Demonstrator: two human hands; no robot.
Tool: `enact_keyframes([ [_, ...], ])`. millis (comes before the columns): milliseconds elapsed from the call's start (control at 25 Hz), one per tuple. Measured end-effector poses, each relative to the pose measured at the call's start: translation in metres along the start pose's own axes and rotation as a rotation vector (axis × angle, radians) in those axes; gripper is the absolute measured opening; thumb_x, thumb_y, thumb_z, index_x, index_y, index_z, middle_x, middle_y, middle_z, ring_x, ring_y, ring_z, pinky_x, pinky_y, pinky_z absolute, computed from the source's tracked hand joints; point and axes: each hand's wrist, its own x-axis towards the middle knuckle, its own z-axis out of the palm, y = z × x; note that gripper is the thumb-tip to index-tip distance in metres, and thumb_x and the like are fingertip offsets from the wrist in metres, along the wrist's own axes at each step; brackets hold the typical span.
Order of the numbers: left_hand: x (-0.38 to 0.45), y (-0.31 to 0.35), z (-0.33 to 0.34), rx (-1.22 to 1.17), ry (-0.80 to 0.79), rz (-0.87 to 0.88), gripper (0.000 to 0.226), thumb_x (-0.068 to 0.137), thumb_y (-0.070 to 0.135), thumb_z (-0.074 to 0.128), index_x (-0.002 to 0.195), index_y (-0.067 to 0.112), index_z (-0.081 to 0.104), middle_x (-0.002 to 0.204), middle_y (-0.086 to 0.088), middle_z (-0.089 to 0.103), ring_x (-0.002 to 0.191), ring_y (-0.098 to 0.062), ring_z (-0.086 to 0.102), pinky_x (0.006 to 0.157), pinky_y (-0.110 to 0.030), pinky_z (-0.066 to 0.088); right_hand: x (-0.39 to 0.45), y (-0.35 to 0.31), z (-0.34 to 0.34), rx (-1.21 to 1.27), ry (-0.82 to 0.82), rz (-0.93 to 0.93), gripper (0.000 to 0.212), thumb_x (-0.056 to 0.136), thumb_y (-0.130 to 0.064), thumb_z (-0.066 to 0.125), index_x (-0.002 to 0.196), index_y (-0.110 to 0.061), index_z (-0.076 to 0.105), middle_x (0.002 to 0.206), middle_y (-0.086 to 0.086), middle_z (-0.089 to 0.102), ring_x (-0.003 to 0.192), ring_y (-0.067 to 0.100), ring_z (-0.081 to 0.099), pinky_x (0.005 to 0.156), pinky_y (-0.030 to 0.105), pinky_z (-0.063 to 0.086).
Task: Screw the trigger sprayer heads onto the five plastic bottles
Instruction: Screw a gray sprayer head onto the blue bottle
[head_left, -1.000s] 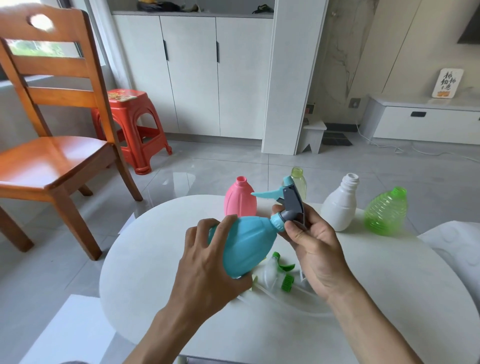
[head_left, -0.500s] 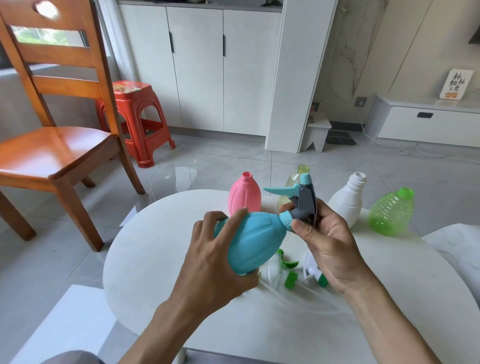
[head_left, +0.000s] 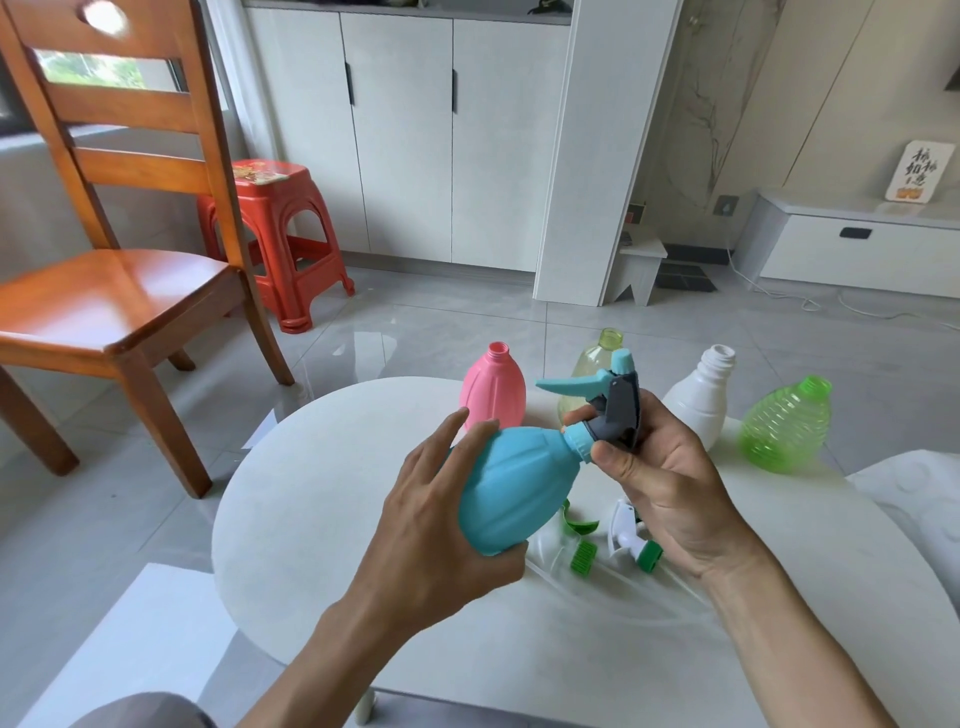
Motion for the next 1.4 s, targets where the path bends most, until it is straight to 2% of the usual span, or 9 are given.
enact_keyframes([
  [200,0.004,0.009,0.008,0.096,0.094,0.039,0.103,0.056,0.035,0.09,0.144,0.022,0.037,0.151,-0.011,0.042,0.13,-0.034,0.045,0.1,-0.033,0.037,-0.001,0.016,0.016,-0.038,0.308,0.018,0.027,0.072,-0.025,0.081,0.09,-0.012,0.066,0.095,0.012,0.068,0.094,0.022,0.067,0.08,0.029,0.053],
  [360,0.005,0.013,0.014,0.093,0.126,0.009,0.104,0.055,0.034,0.09,0.144,0.019,0.04,0.151,-0.014,0.042,0.131,-0.036,0.045,0.1,-0.035,0.037,-0.004,0.021,0.032,0.152,0.336,0.074,0.016,0.087,-0.033,0.066,0.088,-0.023,0.078,0.096,-0.001,0.077,0.092,0.011,0.071,0.071,0.023,0.054],
  [480,0.006,0.012,0.015,0.059,0.151,-0.025,0.102,0.055,0.035,0.089,0.145,0.018,0.042,0.151,-0.012,0.042,0.131,-0.034,0.046,0.1,-0.034,0.038,-0.005,0.02,0.037,0.275,0.32,0.127,0.016,0.092,-0.026,0.063,0.1,-0.023,0.076,0.117,0.006,0.073,0.111,0.018,0.066,0.082,0.027,0.053],
  [680,0.004,0.014,0.021,0.013,0.144,-0.025,0.1,0.058,0.039,0.086,0.145,0.019,0.042,0.153,-0.009,0.041,0.136,-0.028,0.042,0.104,-0.032,0.037,-0.003,0.022,0.053,0.418,0.357,0.192,0.086,0.055,-0.046,0.094,0.123,-0.005,0.06,0.124,0.014,0.062,0.115,0.03,0.059,0.1,0.049,0.046],
  [760,0.003,0.015,0.024,-0.017,0.142,-0.046,0.1,0.059,0.042,0.083,0.147,0.022,0.039,0.153,-0.007,0.041,0.138,-0.025,0.04,0.106,-0.032,0.037,-0.002,0.024,0.056,0.474,0.35,0.203,0.094,0.059,-0.047,0.091,0.132,0.0,0.054,0.129,0.014,0.061,0.123,0.032,0.056,0.106,0.054,0.044],
  [880,0.006,0.015,0.023,-0.045,0.173,-0.086,0.101,0.058,0.048,0.077,0.147,0.03,0.034,0.154,-0.003,0.04,0.137,-0.02,0.04,0.104,-0.027,0.033,-0.004,0.025,0.055,0.588,0.311,0.192,0.06,0.088,-0.04,0.065,0.138,-0.01,0.056,0.137,0.008,0.064,0.129,0.025,0.058,0.101,0.042,0.049],
  [960,0.008,0.015,0.022,-0.033,0.196,-0.085,0.101,0.058,0.048,0.078,0.147,0.029,0.035,0.154,-0.003,0.038,0.137,-0.022,0.04,0.103,-0.028,0.033,-0.006,0.024,0.054,0.628,0.259,0.179,0.049,0.093,-0.032,0.057,0.138,-0.012,0.058,0.138,0.009,0.063,0.128,0.023,0.059,0.101,0.038,0.048],
  [1200,0.008,0.017,0.026,0.042,0.203,0.008,0.109,0.06,0.031,0.086,0.152,0.02,0.028,0.16,-0.017,0.025,0.144,-0.04,0.03,0.114,-0.047,0.031,-0.003,0.023,0.057,0.528,0.322,0.202,0.099,0.062,-0.041,0.091,0.141,-0.002,0.046,0.133,0.018,0.053,0.122,0.034,0.054,0.101,0.052,0.047],
  [1400,0.008,0.013,0.024,-0.006,0.189,-0.043,0.107,0.061,0.038,0.084,0.153,0.024,0.031,0.159,-0.008,0.029,0.14,-0.033,0.037,0.107,-0.037,0.036,-0.004,0.026,0.055,0.649,0.266,0.181,0.047,0.096,-0.036,0.054,0.138,-0.016,0.059,0.138,0.007,0.063,0.126,0.023,0.06,0.101,0.04,0.047],
])
